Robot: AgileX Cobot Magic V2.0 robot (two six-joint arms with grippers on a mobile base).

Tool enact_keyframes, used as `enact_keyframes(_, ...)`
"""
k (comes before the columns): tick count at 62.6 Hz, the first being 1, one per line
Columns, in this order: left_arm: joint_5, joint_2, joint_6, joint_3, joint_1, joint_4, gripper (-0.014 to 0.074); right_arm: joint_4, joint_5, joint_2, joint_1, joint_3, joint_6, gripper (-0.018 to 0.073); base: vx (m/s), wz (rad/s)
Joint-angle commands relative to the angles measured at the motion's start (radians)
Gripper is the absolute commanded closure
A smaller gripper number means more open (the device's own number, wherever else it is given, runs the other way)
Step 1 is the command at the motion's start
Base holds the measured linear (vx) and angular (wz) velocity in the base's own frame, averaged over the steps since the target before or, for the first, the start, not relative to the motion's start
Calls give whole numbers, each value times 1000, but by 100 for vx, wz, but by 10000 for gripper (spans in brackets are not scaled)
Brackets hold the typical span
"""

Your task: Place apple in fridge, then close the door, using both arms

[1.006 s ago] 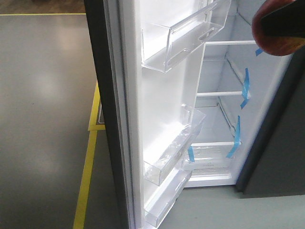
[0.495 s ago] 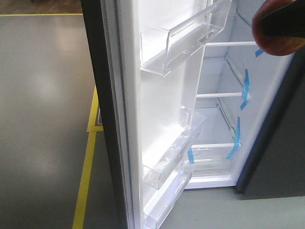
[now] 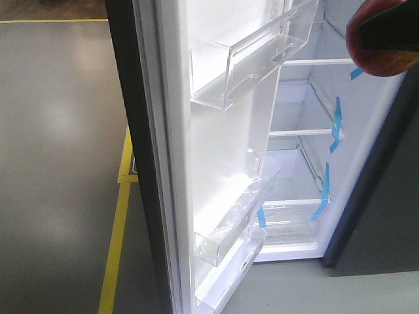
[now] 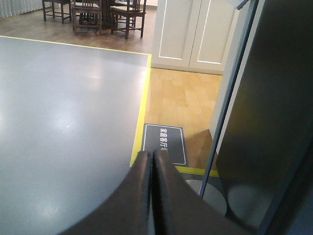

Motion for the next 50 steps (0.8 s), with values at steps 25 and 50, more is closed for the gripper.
enact_keyframes(25,-69,-15,-7,28,-2,-7,603,28,-64,-13,-3,-32,-2,566,4,-1)
enact_keyframes(50,-69,-15,-7,28,-2,-7,603,28,-64,-13,-3,-32,-2,566,4,-1)
